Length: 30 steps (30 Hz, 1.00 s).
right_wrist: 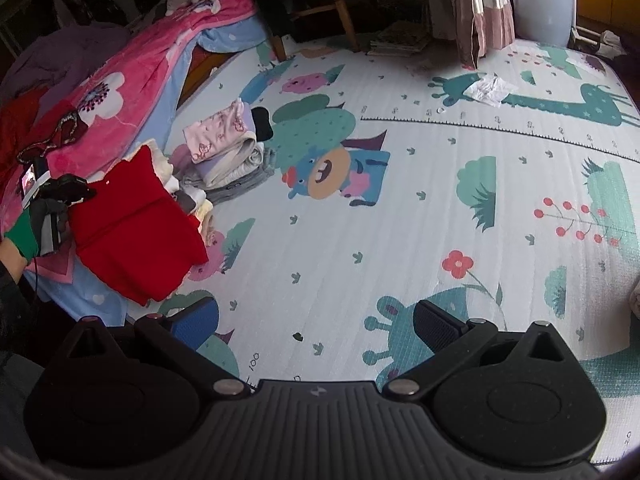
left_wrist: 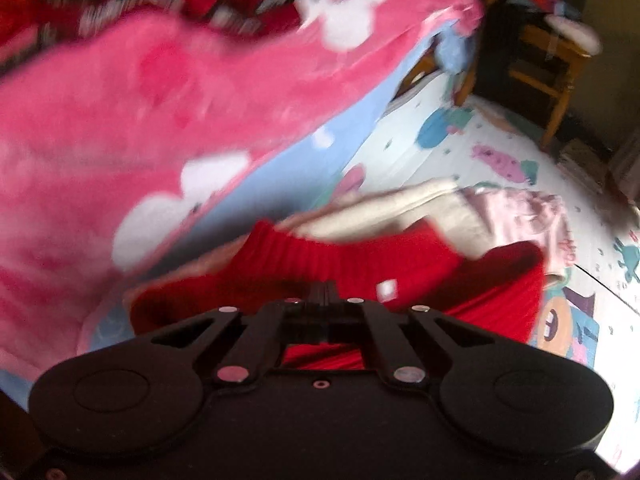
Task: Fold clothes
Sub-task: 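Reach the left tool to the red sweater on the clothes pile and grasp it, then carry the red sweater with the left tool and drop it onto the mat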
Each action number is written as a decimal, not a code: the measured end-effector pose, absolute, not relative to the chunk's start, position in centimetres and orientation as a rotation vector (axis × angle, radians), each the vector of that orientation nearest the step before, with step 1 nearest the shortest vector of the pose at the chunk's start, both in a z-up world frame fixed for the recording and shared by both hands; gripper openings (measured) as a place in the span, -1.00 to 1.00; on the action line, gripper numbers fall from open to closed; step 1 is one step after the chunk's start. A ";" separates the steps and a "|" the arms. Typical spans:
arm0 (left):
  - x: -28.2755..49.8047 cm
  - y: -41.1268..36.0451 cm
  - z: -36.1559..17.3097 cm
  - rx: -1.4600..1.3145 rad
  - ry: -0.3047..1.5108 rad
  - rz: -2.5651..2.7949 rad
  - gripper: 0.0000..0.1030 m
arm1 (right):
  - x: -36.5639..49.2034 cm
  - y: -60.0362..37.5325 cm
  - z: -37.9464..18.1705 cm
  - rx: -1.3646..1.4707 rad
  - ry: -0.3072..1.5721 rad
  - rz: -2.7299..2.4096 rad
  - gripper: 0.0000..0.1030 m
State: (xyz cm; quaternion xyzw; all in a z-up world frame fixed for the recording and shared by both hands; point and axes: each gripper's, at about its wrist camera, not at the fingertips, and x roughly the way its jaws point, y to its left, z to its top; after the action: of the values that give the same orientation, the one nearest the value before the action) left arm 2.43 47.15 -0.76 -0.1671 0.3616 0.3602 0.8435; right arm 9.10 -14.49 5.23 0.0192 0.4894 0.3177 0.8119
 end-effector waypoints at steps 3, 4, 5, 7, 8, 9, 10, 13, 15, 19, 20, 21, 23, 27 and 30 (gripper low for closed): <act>2.6 44.9 2.9 -0.338 0.662 0.707 -1.00 | 8.9 -14.9 5.5 0.045 1.033 0.675 1.00; 2.6 44.2 4.0 -0.324 0.637 0.723 -1.00 | 8.8 -15.0 5.6 0.047 1.029 0.674 1.00; 2.5 43.7 4.9 -0.316 0.613 0.741 -1.00 | 8.8 -15.1 5.6 0.048 1.025 0.673 1.00; 2.2 44.1 5.3 -0.339 0.587 0.786 -0.94 | 8.6 -15.4 5.8 0.051 1.017 0.671 1.00; 2.0 44.7 4.7 -0.365 0.587 0.795 -0.28 | 8.6 -15.6 5.9 0.053 1.013 0.669 1.00; 1.8 45.4 4.1 -0.391 0.587 0.803 0.18 | 8.5 -16.0 5.8 0.060 1.016 0.659 1.00; 1.6 46.1 3.5 -0.417 0.586 0.812 0.57 | 8.5 -16.4 5.7 0.068 1.018 0.650 1.00; 1.8 47.7 1.6 -0.427 0.631 0.844 0.56 | 8.5 -17.9 5.5 0.090 1.029 0.634 1.00; 2.4 48.4 0.4 -0.391 0.668 0.845 0.55 | 8.5 -18.7 5.1 0.100 1.044 0.625 1.00; 2.6 49.9 -1.7 -0.343 0.744 0.831 0.52 | 9.0 -19.3 4.4 0.136 1.078 0.618 1.00; 2.4 50.3 -2.2 -0.353 0.754 0.822 0.41 | 9.1 -19.2 4.3 0.139 1.083 0.621 1.00; 2.2 50.7 -2.6 -0.360 0.764 0.814 0.25 | 9.2 -19.1 4.3 0.137 1.084 0.622 1.00; 1.8 50.9 -3.0 -0.360 0.781 0.801 -0.62 | 9.3 -18.7 4.2 0.135 1.086 0.623 1.00; 1.7 49.4 -1.7 -0.312 0.758 0.765 -0.78 | 9.3 -18.0 4.4 0.135 1.088 0.636 1.00; 1.6 47.2 0.9 -0.287 0.683 0.722 -0.81 | 9.0 -17.5 4.9 0.132 1.076 0.653 1.00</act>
State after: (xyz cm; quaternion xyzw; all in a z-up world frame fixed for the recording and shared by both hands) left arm 1.59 47.17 0.90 -0.1372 0.3263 0.3453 0.8692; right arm 8.99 -17.45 4.95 0.0616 0.5027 0.3049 0.8066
